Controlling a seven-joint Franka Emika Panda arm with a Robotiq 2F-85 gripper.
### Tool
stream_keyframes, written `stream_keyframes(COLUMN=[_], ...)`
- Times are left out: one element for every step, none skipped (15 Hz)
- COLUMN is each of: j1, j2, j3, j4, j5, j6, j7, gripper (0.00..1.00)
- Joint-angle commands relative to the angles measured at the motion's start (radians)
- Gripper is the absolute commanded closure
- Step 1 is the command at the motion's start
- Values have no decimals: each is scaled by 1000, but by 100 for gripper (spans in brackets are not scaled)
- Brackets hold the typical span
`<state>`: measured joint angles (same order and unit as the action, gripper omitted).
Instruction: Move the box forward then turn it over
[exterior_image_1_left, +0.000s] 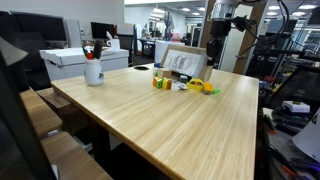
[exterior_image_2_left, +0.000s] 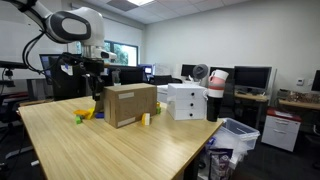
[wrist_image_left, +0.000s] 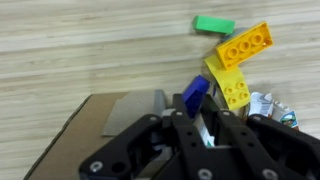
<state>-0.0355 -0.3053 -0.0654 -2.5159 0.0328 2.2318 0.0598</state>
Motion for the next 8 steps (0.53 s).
stream_keyframes(j1=[-1, -2, -4, -4, -3, 0, 1, 1], j2=[-23, -26, -27, -28, -30, -31, -32, -32], j3=[-24, -29, -31, -33, -39, -50, -57, -65], j4=[0, -1, -3, -2, 2, 7, 12, 15], j5=[58, 66, 67, 70, 82, 102, 117, 134], j6=[-11, -7, 3, 4, -2, -16, -25, -32], j7=[-65, -71, -69, -71, -81, -96, -108, -124], gripper=[96, 98, 99, 100, 99, 98, 98, 98])
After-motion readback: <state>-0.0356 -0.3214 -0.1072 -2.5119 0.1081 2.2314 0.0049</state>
